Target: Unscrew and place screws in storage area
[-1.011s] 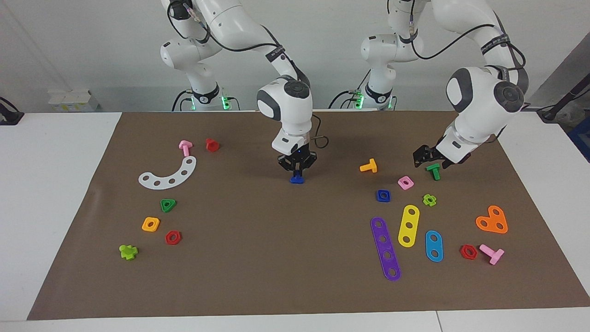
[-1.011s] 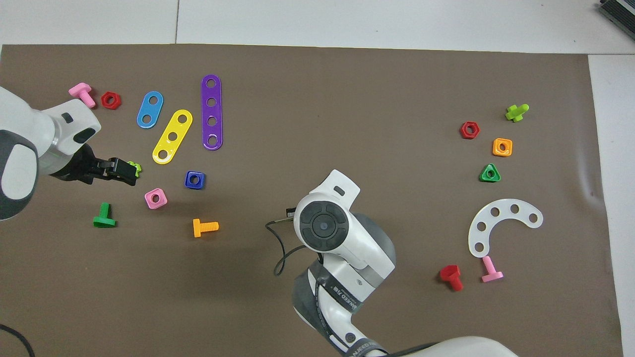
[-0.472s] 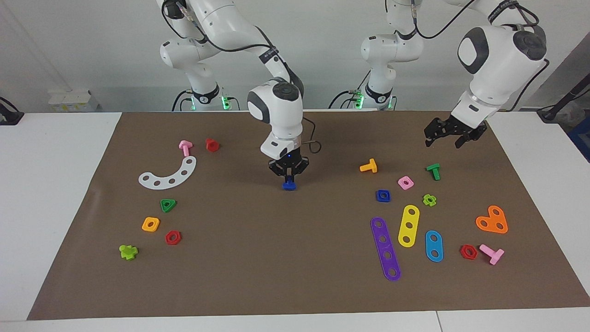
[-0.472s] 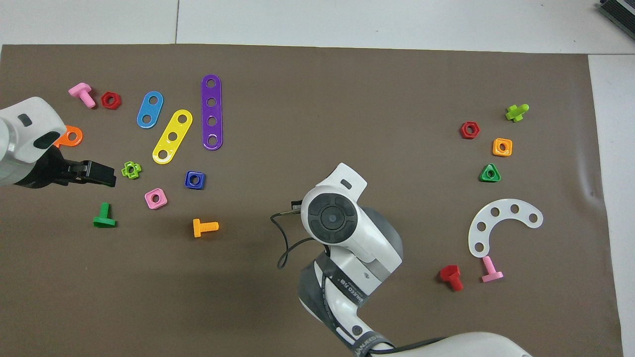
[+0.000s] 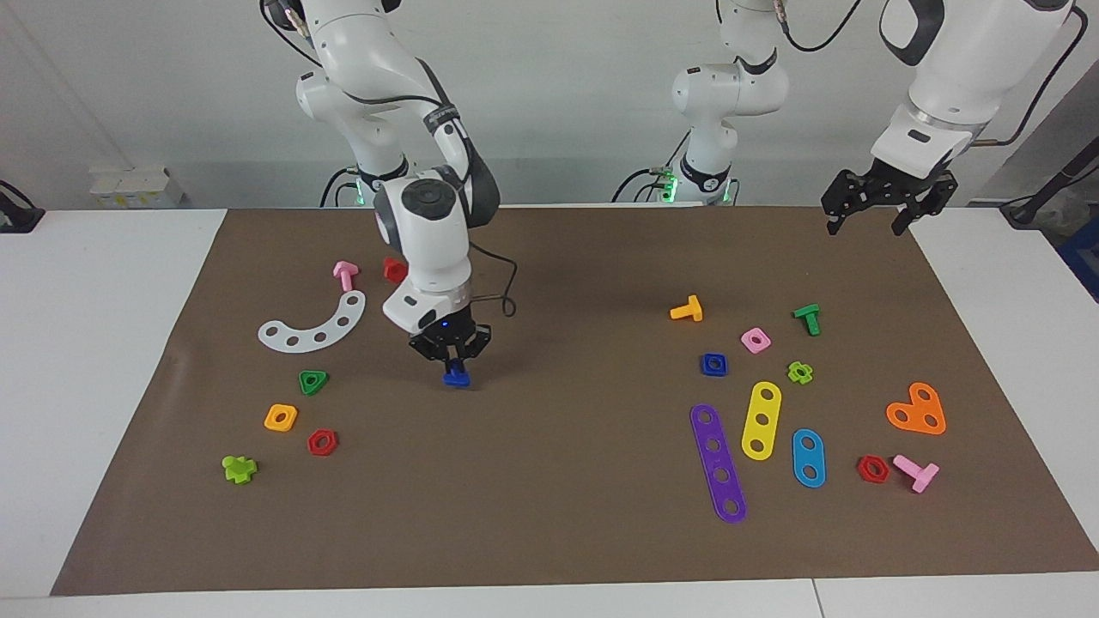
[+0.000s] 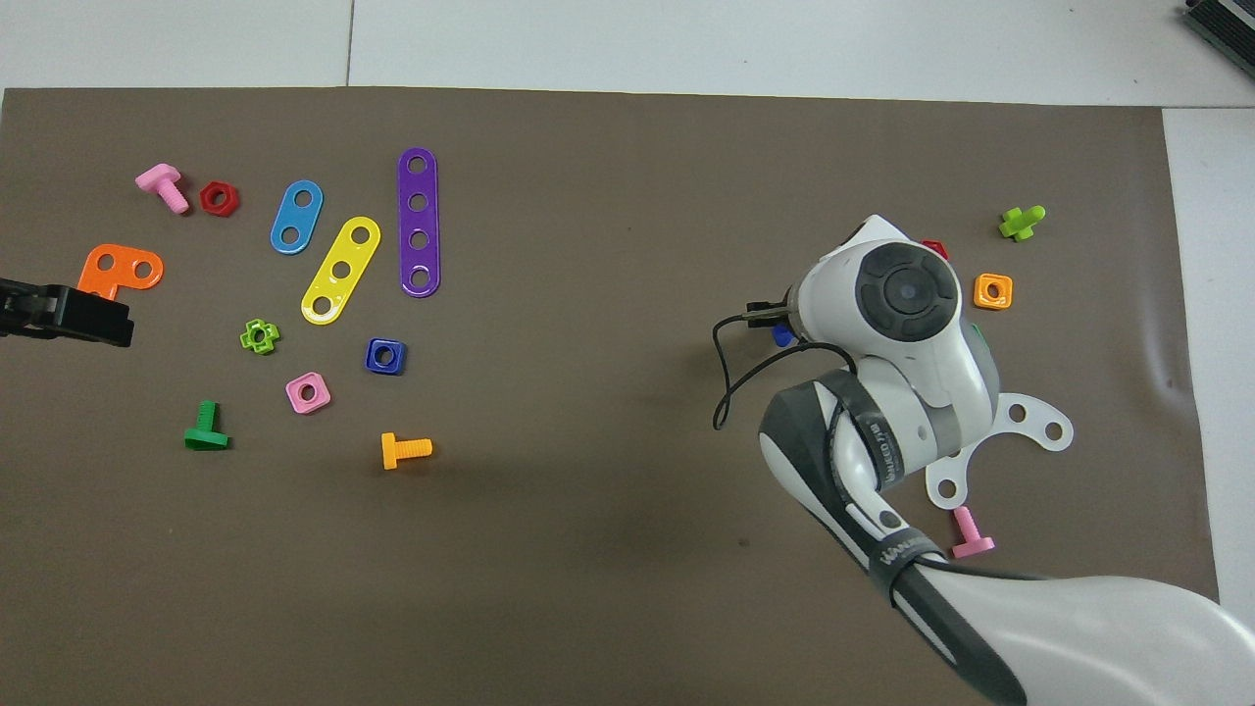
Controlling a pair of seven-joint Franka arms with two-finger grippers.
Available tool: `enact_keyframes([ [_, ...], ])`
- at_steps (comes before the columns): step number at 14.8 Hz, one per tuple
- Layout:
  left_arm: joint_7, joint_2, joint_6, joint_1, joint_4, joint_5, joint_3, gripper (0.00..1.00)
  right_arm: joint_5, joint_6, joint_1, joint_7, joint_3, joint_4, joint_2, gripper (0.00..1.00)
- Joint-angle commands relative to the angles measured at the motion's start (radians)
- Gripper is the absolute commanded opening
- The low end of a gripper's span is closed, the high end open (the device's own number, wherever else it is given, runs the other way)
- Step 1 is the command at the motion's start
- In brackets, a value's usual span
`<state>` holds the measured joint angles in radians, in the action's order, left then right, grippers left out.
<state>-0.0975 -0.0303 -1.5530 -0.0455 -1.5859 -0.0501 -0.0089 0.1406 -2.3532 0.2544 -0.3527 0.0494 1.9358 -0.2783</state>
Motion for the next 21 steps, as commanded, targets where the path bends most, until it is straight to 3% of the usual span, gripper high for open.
enact_keyframes([
  [1,0.01,0.02,0.022,-0.005,0.029,-0.028,-0.013,1.0,0.004,-0.004,-0.078,0.066,0.015,0.003,-0.007,0.0],
  [10,0.008,-0.014,-0.062,0.01,-0.057,0.067,-0.01,1.0,-0.07,-0.005,-0.198,0.166,0.015,-0.021,-0.061,0.0],
  [11,0.008,-0.02,-0.073,0.01,-0.075,0.067,-0.008,1.0,-0.07,-0.003,-0.198,0.167,0.015,-0.021,-0.061,0.3],
  [12,0.007,-0.025,-0.075,0.01,-0.08,0.067,-0.008,1.0,-0.072,-0.005,-0.201,0.158,0.015,-0.021,-0.061,0.93],
  [13,0.007,-0.025,-0.073,0.01,-0.078,0.067,-0.003,1.0,-0.072,-0.005,-0.201,0.155,0.013,-0.021,-0.058,1.0],
  [17,-0.002,-0.025,-0.076,0.021,-0.08,0.067,0.001,1.0,-0.073,0.031,-0.196,0.155,0.015,-0.021,0.007,1.0],
  [21,-0.002,-0.025,-0.076,0.021,-0.08,0.067,0.001,1.0,-0.097,0.203,-0.201,0.167,0.015,-0.021,0.154,1.0],
])
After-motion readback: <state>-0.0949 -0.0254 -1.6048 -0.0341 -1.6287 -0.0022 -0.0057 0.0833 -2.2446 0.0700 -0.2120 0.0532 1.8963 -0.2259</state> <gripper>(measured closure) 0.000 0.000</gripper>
